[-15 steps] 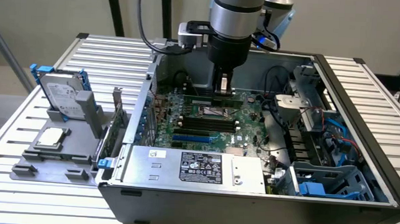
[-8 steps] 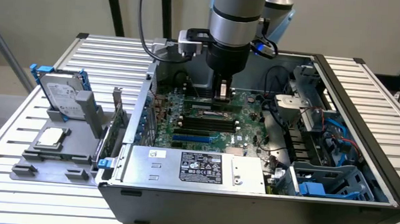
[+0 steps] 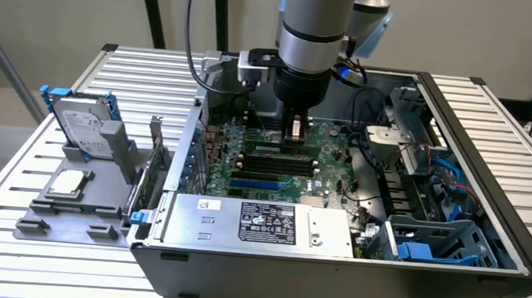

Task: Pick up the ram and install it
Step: 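Insert the ram into the slot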

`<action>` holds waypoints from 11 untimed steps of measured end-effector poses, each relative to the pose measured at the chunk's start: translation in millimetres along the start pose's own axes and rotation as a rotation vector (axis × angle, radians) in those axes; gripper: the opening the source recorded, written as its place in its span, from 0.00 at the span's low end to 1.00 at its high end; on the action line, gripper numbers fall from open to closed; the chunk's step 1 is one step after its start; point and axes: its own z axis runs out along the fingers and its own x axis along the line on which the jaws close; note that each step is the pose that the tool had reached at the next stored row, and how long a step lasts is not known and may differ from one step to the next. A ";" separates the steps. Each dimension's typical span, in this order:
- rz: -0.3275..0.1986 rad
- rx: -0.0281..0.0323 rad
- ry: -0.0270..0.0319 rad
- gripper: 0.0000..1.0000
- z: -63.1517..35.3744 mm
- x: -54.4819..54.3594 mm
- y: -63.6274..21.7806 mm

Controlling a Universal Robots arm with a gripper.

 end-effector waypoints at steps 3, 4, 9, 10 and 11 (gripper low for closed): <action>0.003 0.0000 0.0000 0.14 5.5 0.2 -0.2; 0.003 0.0001 0.0000 0.14 7.3 0.2 -0.2; 0.005 0.0001 0.0000 0.14 16.4 0.4 -0.3; 0.005 0.0002 -0.0001 0.14 18.2 0.2 -0.3; 0.005 0.0001 -0.0001 0.14 20.0 -0.1 -0.3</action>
